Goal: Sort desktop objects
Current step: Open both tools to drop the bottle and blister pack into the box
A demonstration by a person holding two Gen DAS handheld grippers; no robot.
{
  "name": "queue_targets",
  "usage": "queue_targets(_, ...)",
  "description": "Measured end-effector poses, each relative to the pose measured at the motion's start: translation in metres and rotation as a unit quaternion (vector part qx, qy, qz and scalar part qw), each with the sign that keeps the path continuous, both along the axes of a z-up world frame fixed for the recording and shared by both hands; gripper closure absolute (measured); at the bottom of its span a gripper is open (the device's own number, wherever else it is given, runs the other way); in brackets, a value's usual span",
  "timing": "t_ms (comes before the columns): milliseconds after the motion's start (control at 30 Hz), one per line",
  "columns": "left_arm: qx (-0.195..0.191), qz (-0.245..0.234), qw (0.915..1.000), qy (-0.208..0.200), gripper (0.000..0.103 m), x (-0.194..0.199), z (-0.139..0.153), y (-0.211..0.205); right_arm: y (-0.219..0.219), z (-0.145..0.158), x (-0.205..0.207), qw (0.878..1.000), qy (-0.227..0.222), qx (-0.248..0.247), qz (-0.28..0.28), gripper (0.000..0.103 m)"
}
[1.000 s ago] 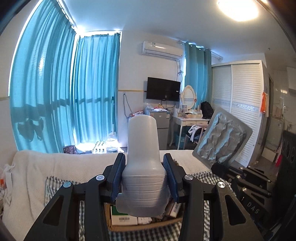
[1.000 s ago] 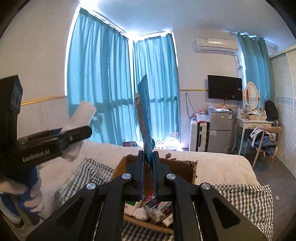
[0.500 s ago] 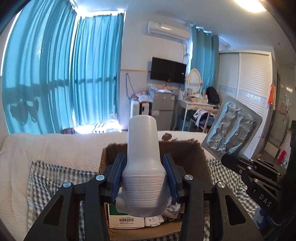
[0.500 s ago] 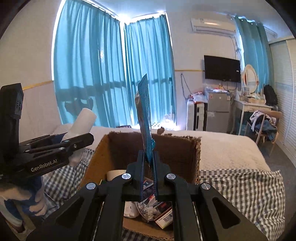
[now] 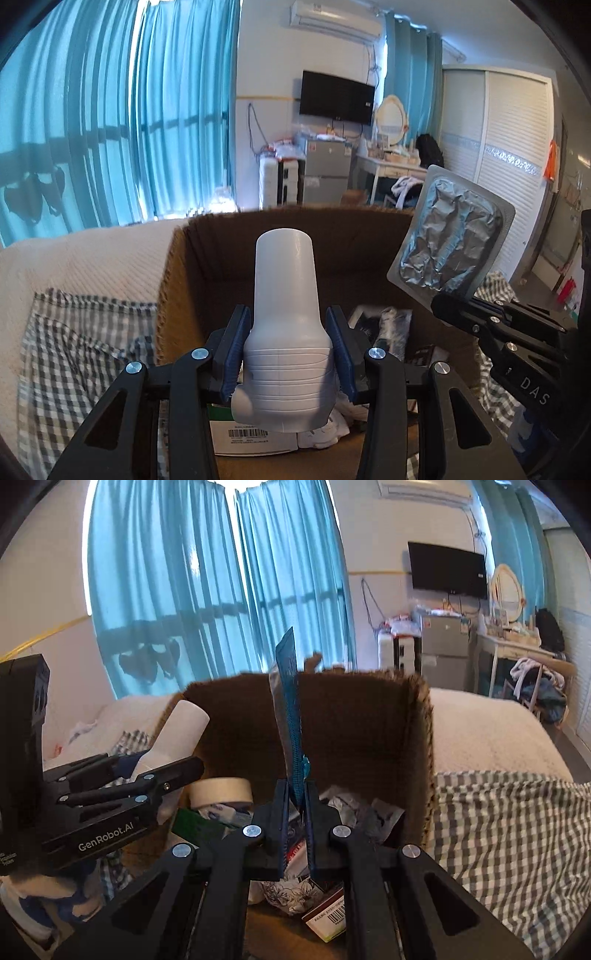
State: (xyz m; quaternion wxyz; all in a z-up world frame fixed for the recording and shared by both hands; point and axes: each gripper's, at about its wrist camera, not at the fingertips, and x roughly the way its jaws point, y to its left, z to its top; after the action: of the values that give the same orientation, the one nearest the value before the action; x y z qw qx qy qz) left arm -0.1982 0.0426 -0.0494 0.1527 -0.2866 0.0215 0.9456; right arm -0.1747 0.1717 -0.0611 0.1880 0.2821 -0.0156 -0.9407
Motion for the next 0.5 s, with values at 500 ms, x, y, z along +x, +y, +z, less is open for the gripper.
queue_targets(500, -0.015, 0.021, 0.9996, -0.012, 0.042, -0.014, -0.019, 0.0, 0.003, -0.004, -0.004, 0.999, 0.006, 0.019, -0.027, 0.086)
